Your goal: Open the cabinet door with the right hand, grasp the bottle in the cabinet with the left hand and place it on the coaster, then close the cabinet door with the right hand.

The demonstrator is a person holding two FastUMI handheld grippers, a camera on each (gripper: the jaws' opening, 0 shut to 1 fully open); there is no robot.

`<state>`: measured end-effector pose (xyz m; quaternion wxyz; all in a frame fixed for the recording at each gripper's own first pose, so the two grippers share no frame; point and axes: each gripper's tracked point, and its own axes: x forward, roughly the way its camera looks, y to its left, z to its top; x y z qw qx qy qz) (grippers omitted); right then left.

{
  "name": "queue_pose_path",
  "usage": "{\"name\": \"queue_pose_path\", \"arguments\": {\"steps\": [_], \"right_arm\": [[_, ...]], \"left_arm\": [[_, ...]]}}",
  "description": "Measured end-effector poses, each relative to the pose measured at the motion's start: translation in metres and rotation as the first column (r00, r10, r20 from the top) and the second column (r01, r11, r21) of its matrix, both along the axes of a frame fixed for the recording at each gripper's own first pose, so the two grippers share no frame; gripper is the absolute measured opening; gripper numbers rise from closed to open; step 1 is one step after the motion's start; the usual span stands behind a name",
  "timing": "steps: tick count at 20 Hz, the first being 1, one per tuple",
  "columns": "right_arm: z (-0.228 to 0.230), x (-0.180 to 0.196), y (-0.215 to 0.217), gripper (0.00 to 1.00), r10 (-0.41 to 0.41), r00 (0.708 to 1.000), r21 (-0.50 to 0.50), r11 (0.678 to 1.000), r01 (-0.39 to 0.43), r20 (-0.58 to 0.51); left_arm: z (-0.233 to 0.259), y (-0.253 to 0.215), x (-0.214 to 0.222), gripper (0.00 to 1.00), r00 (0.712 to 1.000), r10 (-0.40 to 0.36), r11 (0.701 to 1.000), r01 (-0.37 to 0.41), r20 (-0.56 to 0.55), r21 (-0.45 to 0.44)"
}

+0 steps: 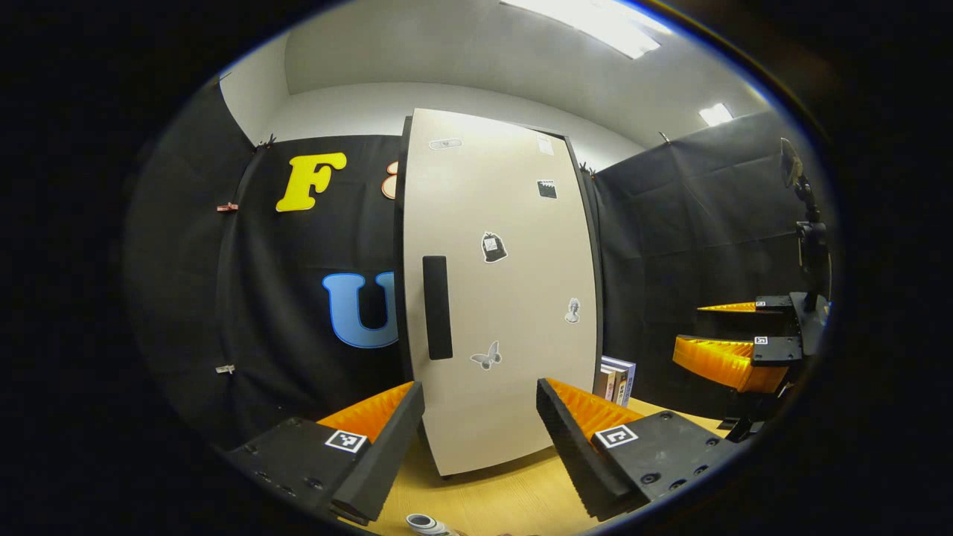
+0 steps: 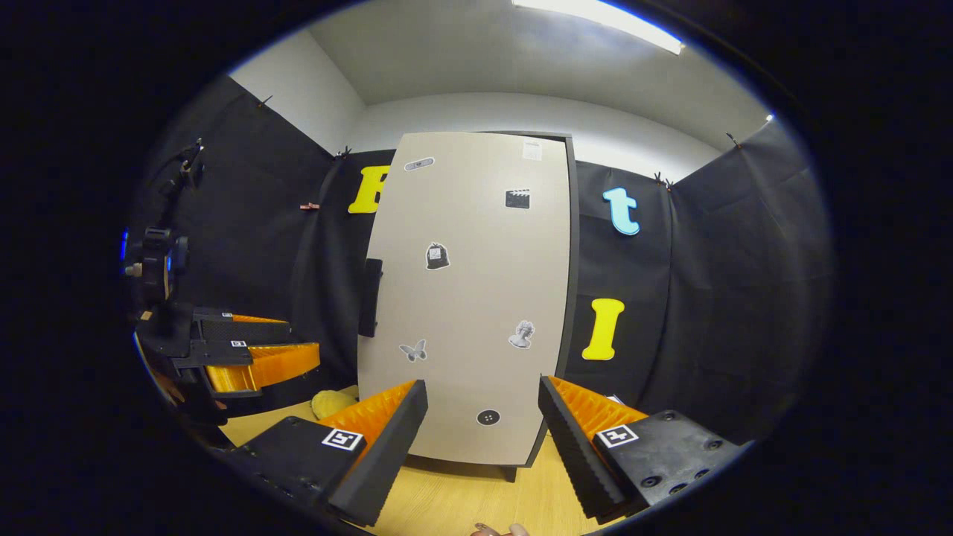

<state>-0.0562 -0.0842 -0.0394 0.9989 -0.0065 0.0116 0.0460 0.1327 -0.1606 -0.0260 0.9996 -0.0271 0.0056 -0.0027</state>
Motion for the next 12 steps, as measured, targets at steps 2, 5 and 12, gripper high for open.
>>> {"name": "queue_pose_path", "arguments": {"steps": [2,5,12], "right_arm": [[-0.0013,0.0008,-0.0011,0.98,-0.001,1.0,-0.004,1.0,0.001,-0.006],[-0.0047,0.0034,-0.0009,0.97,0.002,1.0,-0.005,1.0,-0.002,-0.024],[-0.009,0.0082,-0.0065,0.97,-0.017,0.998,0.0,1.0,0.017,-0.053]], "left_arm": [[-0.0003,-0.0006,-0.0011,0.95,1.0,0.0,1.0,0.0,-0.001,0.001],[0.0009,-0.0034,-0.0039,0.95,1.0,-0.008,1.0,0.008,0.003,0.001],[-0.0016,-0.005,-0.0053,0.95,1.0,-0.01,1.0,0.01,-0.006,0.007]]}}
